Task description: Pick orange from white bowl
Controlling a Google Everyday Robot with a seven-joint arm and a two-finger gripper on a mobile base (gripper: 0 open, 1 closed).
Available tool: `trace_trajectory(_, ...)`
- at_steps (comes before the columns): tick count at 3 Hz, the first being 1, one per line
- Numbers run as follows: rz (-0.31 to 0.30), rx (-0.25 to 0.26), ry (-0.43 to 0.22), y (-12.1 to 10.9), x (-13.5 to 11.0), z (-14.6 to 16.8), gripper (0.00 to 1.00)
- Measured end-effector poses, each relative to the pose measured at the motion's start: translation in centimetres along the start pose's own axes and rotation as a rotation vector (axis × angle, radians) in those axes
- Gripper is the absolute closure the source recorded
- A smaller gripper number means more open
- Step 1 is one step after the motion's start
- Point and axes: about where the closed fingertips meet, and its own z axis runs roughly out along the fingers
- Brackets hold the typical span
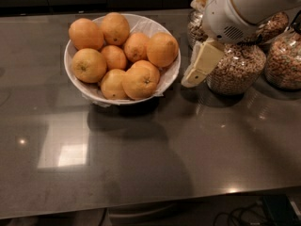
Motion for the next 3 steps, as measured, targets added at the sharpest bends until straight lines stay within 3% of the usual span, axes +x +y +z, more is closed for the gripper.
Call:
trace_trajectory(1, 0.018, 0.02, -0.03, -0.5, 0.0, 0.6, 0.0)
trace_trajectory(3, 0.058, 0.0, -0.15, -2.3, -0.7, 2.1, 0.0)
